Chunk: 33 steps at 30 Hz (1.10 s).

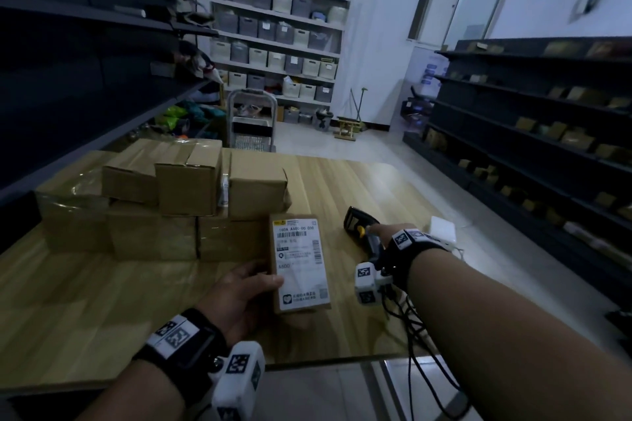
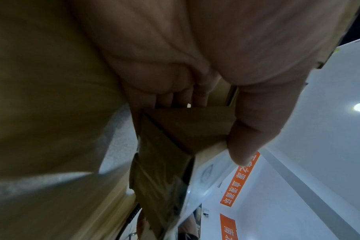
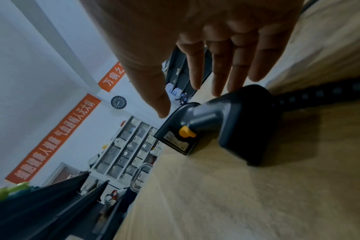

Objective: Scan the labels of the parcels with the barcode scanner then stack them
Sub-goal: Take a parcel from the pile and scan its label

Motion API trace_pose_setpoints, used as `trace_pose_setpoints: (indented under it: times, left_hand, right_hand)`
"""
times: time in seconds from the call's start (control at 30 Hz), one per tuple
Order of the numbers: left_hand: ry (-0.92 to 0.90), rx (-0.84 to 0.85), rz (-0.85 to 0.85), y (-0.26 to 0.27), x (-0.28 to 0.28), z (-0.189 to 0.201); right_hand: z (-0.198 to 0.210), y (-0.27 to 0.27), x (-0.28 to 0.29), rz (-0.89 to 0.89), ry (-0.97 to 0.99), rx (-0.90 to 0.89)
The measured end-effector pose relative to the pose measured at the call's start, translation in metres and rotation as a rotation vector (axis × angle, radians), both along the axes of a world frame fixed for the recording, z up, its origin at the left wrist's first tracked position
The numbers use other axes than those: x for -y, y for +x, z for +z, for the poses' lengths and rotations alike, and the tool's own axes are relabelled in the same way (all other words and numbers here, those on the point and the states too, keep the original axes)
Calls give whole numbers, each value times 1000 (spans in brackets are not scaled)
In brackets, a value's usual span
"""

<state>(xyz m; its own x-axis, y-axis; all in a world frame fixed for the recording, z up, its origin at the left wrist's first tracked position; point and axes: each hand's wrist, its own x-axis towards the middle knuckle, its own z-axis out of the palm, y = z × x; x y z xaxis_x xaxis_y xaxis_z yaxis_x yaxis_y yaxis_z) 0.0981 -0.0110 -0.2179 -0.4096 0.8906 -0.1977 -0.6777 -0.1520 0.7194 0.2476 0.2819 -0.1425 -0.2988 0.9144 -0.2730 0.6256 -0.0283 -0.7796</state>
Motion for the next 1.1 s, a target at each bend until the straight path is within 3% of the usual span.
trace_pose_setpoints:
  times: [0.2,0.37,0.47,0.6,0.7,0.9,1.1]
  left_hand:
    - [17,-38,-41,-3,0,2]
    - [12,-18,-43,-5,-2,-1]
    - [8,-24,-40,-5,-1,-1]
    - [-12,-39,-19,-2,2,2]
    - [14,-20,-27,1,4,7]
    - [18,-48,-14,-1,5,7]
    - [28,-64,-39,-2,4,5]
  right_hand:
    - [-9,-14,7,26,109,331]
    - [-4,-6,14,61,106,345]
    - [8,2,24,19,11,170]
    - [13,8,42,-96,-178,-278]
    - [19,21,68,-53,-306,-525]
    - [44,53,115,247,-388,-493]
    - [67,65,148,369,-414,-601]
